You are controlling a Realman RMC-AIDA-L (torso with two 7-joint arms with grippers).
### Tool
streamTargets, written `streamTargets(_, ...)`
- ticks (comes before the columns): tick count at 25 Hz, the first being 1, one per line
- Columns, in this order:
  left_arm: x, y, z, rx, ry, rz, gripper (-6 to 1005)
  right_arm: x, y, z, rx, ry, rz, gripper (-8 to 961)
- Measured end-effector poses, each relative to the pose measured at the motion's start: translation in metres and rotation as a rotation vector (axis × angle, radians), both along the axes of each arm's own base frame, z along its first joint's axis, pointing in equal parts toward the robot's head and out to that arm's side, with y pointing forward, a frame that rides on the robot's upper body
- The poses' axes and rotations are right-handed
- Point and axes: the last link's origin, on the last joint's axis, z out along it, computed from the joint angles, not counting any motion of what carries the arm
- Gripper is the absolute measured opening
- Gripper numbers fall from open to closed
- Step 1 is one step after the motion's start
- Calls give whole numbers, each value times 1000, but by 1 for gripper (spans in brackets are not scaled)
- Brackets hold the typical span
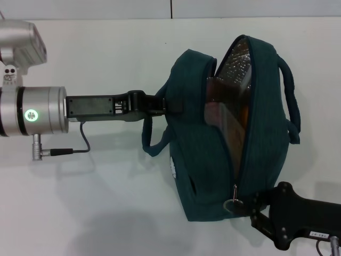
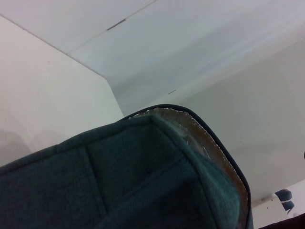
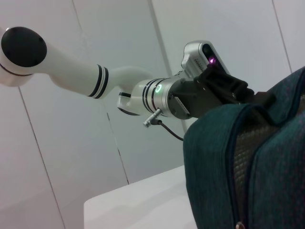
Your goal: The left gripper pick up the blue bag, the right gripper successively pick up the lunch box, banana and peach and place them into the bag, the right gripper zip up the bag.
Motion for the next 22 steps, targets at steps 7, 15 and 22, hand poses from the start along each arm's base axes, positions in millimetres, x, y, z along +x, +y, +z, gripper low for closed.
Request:
streamTargets(7, -1, 1, 2, 9, -2, 2, 34, 0, -8, 16, 54, 107, -32, 6)
streamTargets(15, -2, 2, 5, 20, 0, 1, 34, 4, -13, 22, 75, 135, -53, 10)
streamTargets(22, -5, 1, 8, 48, -21, 8, 33, 3, -13, 25, 99, 156, -63, 14)
